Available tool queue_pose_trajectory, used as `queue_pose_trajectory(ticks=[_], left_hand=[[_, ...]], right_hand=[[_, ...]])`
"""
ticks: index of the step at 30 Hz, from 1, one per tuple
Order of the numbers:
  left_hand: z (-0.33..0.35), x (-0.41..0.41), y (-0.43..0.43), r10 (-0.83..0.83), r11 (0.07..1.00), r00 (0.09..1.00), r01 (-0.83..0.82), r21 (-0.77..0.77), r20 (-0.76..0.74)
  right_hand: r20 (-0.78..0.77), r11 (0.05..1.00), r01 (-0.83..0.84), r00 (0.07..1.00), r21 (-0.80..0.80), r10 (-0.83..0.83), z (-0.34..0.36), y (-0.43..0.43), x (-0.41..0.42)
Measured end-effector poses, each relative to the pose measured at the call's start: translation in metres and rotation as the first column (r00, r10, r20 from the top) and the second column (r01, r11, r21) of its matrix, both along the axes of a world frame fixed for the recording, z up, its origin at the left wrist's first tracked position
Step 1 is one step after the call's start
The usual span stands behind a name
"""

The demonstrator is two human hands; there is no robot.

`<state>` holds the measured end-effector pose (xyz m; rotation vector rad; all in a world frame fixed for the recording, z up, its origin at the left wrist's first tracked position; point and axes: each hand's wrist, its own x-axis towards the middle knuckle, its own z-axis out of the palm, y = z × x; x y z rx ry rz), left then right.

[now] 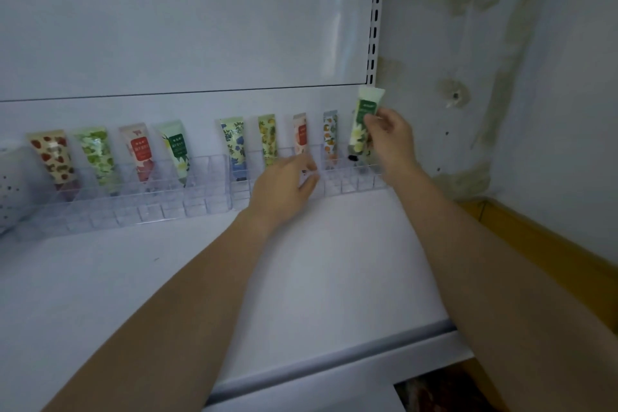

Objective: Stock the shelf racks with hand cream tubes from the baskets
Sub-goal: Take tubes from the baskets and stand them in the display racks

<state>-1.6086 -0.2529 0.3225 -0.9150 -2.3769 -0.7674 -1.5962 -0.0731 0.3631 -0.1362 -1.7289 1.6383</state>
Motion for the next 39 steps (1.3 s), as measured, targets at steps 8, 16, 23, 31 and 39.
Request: queue_pose_trajectory(ticks=[8,16,23,31,39], left_hand=[[-0.008,0.001,0.001,0.107,0.953,0.994,-0.109,-0.283,-0.024],[-0.007,0.002,0.000,0.106,0.946,0.994,-0.095,-0.311,0.019],[-0.006,0.001,0.000,0.107,0.947,0.994,-0.092,-0.307,0.032],[-0.001,0.008,0.003,0.111,0.976,0.994,-0.107,-0.190,0.006],[0.070,0.008,-0.046,0.186,0.971,0.967,-0.208,-0.121,-0.175]], right_hand=[[0.022,0.992,0.096,0.995,-0.088,-0.094,-0.012,0.026,-0.007],[0.038,0.996,0.079,0.996,0.050,-0.081,-0.020,0.029,-0.020],[0.137,0.982,0.036,0.989,0.184,-0.061,-0.037,0.034,-0.021],[0.071,0.853,0.291,0.933,0.432,-0.354,-0.028,0.022,-0.003],[-0.313,0.572,0.300,0.947,0.764,-0.078,0.014,-0.063,0.019]])
